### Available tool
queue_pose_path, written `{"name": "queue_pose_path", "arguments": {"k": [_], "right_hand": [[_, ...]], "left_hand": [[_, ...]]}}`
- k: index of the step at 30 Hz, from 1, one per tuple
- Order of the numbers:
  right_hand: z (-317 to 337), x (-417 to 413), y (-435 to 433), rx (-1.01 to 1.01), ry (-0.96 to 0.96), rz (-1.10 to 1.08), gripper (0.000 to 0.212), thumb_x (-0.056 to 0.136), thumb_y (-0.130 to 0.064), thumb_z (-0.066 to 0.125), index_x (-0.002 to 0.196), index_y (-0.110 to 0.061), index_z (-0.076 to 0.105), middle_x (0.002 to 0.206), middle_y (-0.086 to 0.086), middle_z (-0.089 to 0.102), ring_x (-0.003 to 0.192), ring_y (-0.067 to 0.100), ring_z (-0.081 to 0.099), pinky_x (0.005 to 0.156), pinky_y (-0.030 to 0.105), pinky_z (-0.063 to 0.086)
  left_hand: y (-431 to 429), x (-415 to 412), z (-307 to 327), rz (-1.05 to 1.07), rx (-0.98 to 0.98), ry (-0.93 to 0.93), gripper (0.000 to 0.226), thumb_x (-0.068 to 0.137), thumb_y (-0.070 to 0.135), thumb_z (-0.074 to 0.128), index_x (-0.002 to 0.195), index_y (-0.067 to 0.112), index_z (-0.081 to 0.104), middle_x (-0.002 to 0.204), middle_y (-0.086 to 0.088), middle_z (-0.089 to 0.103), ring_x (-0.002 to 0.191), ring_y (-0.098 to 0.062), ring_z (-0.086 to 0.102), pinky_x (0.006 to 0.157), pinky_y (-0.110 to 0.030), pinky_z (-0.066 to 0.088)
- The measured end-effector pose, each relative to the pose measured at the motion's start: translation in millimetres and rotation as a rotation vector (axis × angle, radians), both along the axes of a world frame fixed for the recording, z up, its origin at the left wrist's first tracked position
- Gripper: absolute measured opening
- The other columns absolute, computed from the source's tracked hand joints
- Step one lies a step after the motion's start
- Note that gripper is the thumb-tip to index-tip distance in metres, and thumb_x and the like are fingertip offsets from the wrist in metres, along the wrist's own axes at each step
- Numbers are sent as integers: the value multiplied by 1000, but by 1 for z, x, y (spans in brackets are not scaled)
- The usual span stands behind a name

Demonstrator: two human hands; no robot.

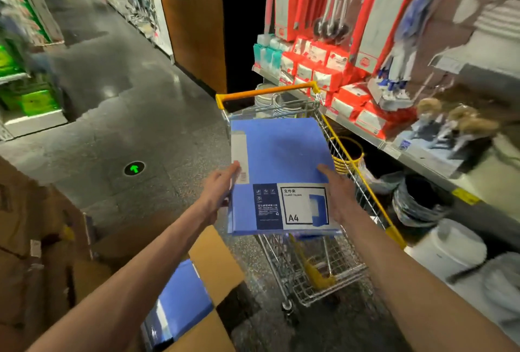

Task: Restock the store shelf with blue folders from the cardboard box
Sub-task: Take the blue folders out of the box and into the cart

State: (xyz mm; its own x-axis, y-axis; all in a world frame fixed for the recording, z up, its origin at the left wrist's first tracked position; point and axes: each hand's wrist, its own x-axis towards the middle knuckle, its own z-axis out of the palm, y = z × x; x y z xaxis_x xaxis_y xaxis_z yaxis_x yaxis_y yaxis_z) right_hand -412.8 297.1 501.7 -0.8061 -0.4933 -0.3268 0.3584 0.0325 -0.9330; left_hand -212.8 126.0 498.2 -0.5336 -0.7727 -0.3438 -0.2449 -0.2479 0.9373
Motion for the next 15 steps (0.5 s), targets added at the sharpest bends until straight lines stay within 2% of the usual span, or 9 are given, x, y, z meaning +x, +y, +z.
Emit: {"name": "queue_pose_path", "arguments": {"k": [3, 6, 7, 10, 13, 15], "right_hand": [[-10, -34, 50, 36, -54, 53, 19, 89, -23, 73, 102, -9, 72, 95, 10, 76, 77, 30, 73, 59, 35, 59], [-28, -63, 82, 93, -63, 73, 30, 86, -24, 76, 108, -4, 72, 101, 14, 76, 84, 34, 74, 69, 43, 60], [-34, -75, 94, 123, -48, 65, 29, 86, -23, 77, 106, -3, 73, 99, 13, 77, 81, 32, 75, 68, 41, 60], [-54, -98, 110, 253, 29, 88, 32, 86, -32, 77, 102, -5, 75, 93, 8, 77, 82, 29, 74, 71, 41, 61], [-69, -115, 112, 446, 152, 145, 43, 86, -50, 71, 97, -9, 70, 91, 5, 71, 83, 25, 68, 74, 40, 56], [-79, -126, 107, 524, 220, 148, 48, 84, -55, 67, 95, -9, 65, 92, 7, 66, 82, 25, 63, 74, 41, 54]], "left_hand": [[32, -52, -2, 18, 103, 12, 60, 86, 69, 62, 112, 16, 71, 102, -7, 76, 84, -28, 69, 69, -31, 52], [66, -96, -8, 108, 92, -19, 43, 94, 52, 64, 106, 11, 70, 93, -5, 73, 72, -22, 66, 45, -19, 48], [77, -111, -12, 136, 59, -58, 45, 94, 51, 65, 106, 7, 69, 98, -9, 74, 71, -21, 66, 46, -22, 49], [91, -138, -31, 203, -12, -91, 50, 93, 50, 65, 114, 4, 68, 108, -14, 74, 86, -28, 72, 68, -38, 57], [94, -159, -45, 202, -80, -169, 56, 94, 53, 62, 118, 3, 66, 111, -14, 72, 91, -31, 70, 61, -34, 49], [92, -171, -51, 227, -96, -197, 57, 95, 51, 62, 118, -1, 64, 112, -14, 70, 93, -31, 68, 66, -36, 47]]}}
